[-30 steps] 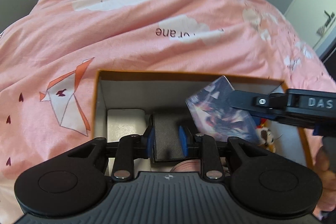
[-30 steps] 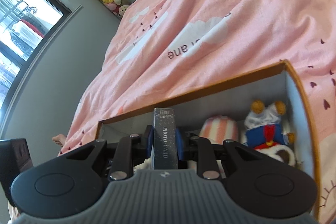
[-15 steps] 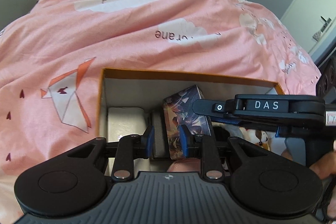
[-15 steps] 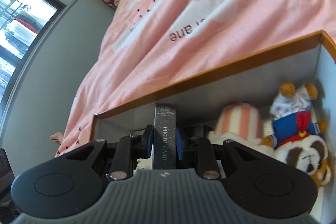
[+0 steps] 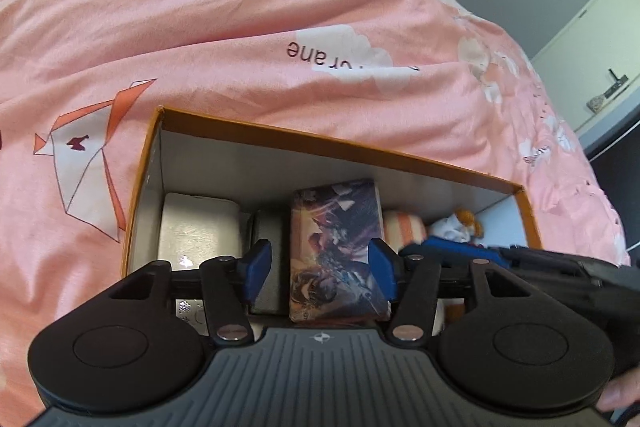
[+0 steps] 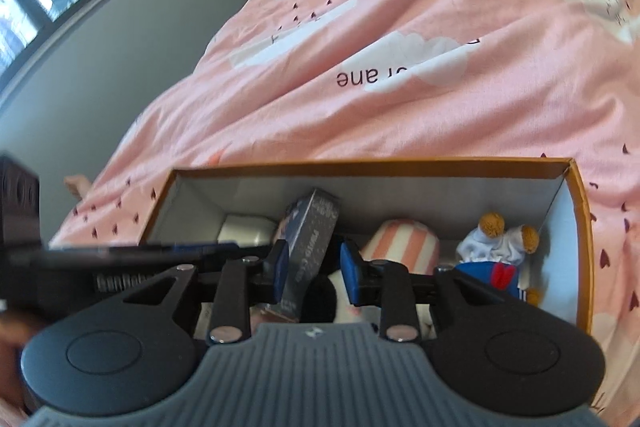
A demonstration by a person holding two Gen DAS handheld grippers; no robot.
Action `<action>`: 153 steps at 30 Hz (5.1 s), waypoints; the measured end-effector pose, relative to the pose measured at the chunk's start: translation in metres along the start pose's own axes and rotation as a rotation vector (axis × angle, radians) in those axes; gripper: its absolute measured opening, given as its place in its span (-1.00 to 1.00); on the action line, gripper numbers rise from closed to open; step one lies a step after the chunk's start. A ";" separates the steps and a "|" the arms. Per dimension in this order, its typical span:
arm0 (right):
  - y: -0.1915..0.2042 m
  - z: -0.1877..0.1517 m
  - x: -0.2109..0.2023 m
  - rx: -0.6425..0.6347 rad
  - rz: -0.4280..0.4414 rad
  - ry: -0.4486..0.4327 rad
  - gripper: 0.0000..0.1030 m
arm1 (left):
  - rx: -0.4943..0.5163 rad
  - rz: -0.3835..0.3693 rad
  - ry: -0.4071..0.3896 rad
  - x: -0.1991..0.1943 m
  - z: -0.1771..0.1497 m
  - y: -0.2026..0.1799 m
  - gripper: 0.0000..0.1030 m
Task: Organize objects
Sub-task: 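Open the left tool to release the black case while the right tool releases the photo card, then withdraw both tools from the box toward the items beside it, then grasp the orange crocheted fruit with the left tool while the right tool grasps the yellow pouch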
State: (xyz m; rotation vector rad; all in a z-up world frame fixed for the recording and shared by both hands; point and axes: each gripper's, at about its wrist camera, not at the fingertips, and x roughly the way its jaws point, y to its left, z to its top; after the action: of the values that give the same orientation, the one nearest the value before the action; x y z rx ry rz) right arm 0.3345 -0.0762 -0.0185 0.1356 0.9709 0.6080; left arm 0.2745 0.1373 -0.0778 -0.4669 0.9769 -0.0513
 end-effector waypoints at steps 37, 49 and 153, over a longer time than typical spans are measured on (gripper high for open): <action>0.005 0.013 0.047 -0.012 0.072 0.093 -0.79 | 0.298 0.065 0.074 -0.010 -0.033 -0.018 -0.06; 0.003 0.017 0.038 0.012 0.003 0.055 -0.19 | 0.316 0.080 0.068 -0.007 -0.036 -0.019 -0.11; -0.067 -0.206 -0.096 -0.023 -0.233 0.124 -0.02 | 0.373 -0.071 0.193 -0.028 -0.188 -0.104 -0.02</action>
State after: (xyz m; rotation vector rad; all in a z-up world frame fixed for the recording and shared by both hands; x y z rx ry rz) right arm 0.1569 -0.2155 -0.0907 -0.0364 1.0817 0.4159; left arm 0.1236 -0.0167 -0.1023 -0.1542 1.1112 -0.3416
